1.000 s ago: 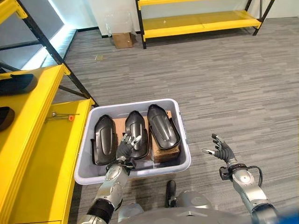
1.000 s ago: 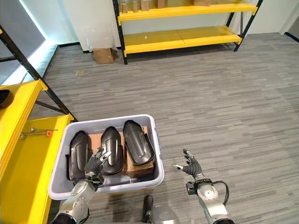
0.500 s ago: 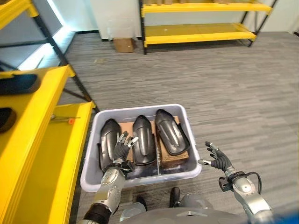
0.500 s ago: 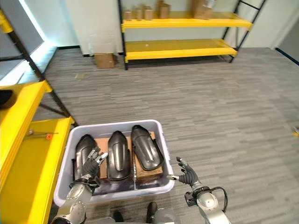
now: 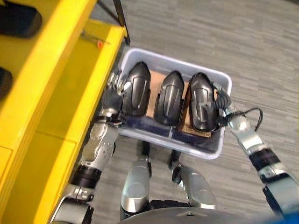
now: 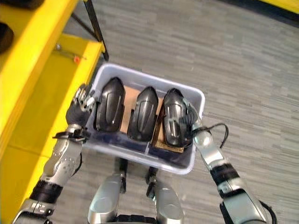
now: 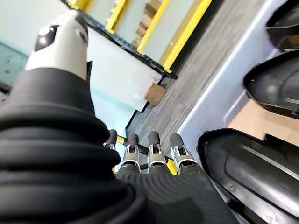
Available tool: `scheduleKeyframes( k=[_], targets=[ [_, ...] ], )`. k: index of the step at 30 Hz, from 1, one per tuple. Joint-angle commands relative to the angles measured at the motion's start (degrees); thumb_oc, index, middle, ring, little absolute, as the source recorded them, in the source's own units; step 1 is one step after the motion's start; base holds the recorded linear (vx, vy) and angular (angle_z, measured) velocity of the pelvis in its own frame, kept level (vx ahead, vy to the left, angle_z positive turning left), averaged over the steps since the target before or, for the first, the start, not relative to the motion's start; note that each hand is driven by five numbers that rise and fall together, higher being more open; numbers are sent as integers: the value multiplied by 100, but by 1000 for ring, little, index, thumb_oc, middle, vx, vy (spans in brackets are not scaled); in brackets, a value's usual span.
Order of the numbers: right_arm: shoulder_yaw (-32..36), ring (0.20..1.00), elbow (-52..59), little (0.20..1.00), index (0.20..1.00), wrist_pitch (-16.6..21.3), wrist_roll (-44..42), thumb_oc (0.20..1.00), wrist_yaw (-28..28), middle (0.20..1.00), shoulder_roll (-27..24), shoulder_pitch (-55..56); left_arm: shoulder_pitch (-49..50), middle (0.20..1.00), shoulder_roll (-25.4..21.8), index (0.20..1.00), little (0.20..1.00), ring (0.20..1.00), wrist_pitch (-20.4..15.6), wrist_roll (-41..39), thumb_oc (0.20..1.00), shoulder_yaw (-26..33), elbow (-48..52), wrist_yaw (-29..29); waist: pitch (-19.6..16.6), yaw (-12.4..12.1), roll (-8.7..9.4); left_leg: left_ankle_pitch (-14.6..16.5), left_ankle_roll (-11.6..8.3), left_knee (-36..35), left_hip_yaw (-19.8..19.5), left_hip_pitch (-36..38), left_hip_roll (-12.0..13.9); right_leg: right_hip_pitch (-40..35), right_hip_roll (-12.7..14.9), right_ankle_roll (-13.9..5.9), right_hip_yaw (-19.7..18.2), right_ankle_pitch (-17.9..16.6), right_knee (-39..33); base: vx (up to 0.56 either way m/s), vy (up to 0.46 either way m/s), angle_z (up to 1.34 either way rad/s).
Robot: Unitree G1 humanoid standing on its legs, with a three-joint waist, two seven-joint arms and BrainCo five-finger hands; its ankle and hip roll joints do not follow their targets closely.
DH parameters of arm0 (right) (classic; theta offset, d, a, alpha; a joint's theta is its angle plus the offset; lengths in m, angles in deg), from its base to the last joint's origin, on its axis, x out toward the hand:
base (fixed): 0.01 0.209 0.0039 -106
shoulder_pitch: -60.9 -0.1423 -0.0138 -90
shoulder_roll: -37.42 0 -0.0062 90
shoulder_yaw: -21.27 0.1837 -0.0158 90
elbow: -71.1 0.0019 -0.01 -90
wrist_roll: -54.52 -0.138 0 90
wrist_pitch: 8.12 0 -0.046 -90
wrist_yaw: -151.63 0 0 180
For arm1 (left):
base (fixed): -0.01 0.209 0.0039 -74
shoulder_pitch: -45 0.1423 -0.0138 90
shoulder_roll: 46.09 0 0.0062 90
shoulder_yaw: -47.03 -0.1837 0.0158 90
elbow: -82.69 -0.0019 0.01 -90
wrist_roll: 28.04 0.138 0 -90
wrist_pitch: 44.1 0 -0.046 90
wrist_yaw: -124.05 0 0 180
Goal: Move parts from the plastic box to the shelf.
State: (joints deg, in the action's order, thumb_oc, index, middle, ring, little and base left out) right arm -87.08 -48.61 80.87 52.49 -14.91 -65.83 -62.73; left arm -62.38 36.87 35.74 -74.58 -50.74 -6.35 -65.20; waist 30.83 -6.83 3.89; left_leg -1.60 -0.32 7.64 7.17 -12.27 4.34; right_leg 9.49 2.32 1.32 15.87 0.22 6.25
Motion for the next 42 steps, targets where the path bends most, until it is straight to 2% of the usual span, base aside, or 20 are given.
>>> scheduleKeyframes(
  k=[1, 3, 5, 8, 9, 11, 13, 17, 23, 28, 31, 34, 38, 42],
  targets=[
    [-104, 1000, 273, 1000, 1000, -218, 30, 1000, 685, 1000, 16, 150, 106, 1000, 57, 1000, 1000, 1000, -543, -42, 1000, 271, 693, -183, -185, -14, -141, 6, -333, 265, -189, -136, 301, -209, 559, -348, 42, 560, 842, -130, 18, 0],
    [-116, 1000, 85, 1000, 1000, -420, 160, 1000, 1112, 1000, 91, 17, -12, 1000, 131, 1000, 1000, 1000, -413, -343, 1000, 258, 760, -106, -104, -9, -181, 12, -315, 345, -205, -262, 282, -35, 548, -307, 37, 610, 1019, -96, 41, 3],
    [-48, 1000, -116, 1000, 1000, -552, -220, 1000, 1575, 1000, 175, -55, -44, 1000, 209, 1000, 1000, 1000, -388, -275, 1000, 209, 840, -71, -104, 5, -247, -5, -289, 358, -224, -427, 264, 192, 531, -280, 19, 645, 1156, -65, 66, 2],
    [118, 1000, -312, 1000, 1000, -626, -86, 1000, 1512, 1000, 255, -61, -82, 1000, 265, 1000, 1000, 1000, -424, -234, 1000, 92, 919, -72, -104, 28, -354, -69, -256, 286, -216, -641, 224, 524, 525, -261, 15, 682, 1308, -70, 92, -6],
    [108, 1000, -374, 1000, 1000, -779, -229, 1000, 1484, 1000, 320, -46, -105, 1000, 338, 1000, 1000, 1000, -378, -243, 1000, 20, 903, -102, -104, 41, -394, -79, -250, 247, -195, -686, 191, 631, 540, -259, 2, 730, 1392, -63, 91, -7],
    [103, 1000, -462, 1000, 1000, -826, -283, 1000, 1492, 1000, 365, -37, -118, 1000, 350, 1000, 1000, 1000, -224, -301, 1000, -31, 899, -14, -104, 47, -425, -91, -240, 242, -189, -757, 174, 740, 551, -257, 0, 747, 1462, -36, 72, -3],
    [37, 1000, -634, 1000, 1000, -908, -78, 1000, 1100, 1000, 369, -64, -65, 1000, 347, 1000, 1000, 1000, -72, -294, 1000, -135, 900, 115, -104, 41, -498, -133, -235, 227, -179, -910, 157, 943, 559, -257, 18, 760, 1557, -37, 85, -2],
    [-387, 1000, -706, 1000, 1000, -830, -1, 1000, 225, 1000, 468, -63, 71, 1000, 301, 1000, 1000, 1000, -144, -367, 1000, -234, 823, 310, -104, -8, -600, -296, -234, -7, -108, -1020, 144, 1188, 577, -281, 70, 720, 1605, -36, 54, 1],
    [-699, 1000, -397, 1000, 1000, -505, -13, 1000, -192, 1000, 687, -123, 207, 1000, 377, 1000, 1000, 1000, 103, -609, 1000, -272, 848, 520, -104, -72, -643, -316, -220, -28, -112, -1023, 116, 1235, 613, -291, 127, 701, 1661, 1, 0, 1],
    [-963, 1000, 469, 1000, 1000, -541, 173, 1000, -317, 1000, 885, -9, 338, 1000, 419, 1000, 1000, 1000, 77, -538, 1000, -291, 880, 518, -104, -45, -631, -316, -218, -28, -73, -939, 126, 1196, 633, -299, 112, 679, 1667, 0, 0, 0],
    [-983, 1000, 753, 1000, 1000, -596, 234, 1000, -49, 1000, 903, 61, 363, 1000, 463, 1000, 1000, 1000, 79, -478, 1000, -309, 883, 479, -104, -12, -639, -307, -207, 0, -61, -895, 133, 1173, 646, -296, 90, 676, 1694, 8, 10, 0],
    [-869, 1000, 874, 1000, 1000, -680, 461, 1000, 505, 1000, 893, 90, 395, 1000, 494, 1000, 1000, 1000, 44, -441, 1000, -356, 851, 451, -104, 23, -658, -287, -206, 18, -52, -850, 134, 1144, 655, -305, 67, 675, 1700, 9, 10, 0],
    [-634, 1000, 788, 1000, 1000, -805, 945, 1000, 1736, 1000, 812, 111, 405, 1000, 556, 1000, 1000, 1000, -32, -398, 1000, -419, 806, 401, -104, 84, -704, -260, -189, 27, -42, -814, 128, 1143, 656, -309, 21, 672, 1706, 15, 41, 0],
    [-286, 1000, 827, 1000, 1000, -766, 1701, 1000, 2581, 1000, 667, 316, 483, 1000, 602, 1000, 1000, 1000, -251, -449, 1000, -548, 791, 308, -104, 220, -789, -197, -165, 63, 12, -779, 105, 1160, 685, -315, -61, 690, 1741, 24, 103, -7]
  ],
)
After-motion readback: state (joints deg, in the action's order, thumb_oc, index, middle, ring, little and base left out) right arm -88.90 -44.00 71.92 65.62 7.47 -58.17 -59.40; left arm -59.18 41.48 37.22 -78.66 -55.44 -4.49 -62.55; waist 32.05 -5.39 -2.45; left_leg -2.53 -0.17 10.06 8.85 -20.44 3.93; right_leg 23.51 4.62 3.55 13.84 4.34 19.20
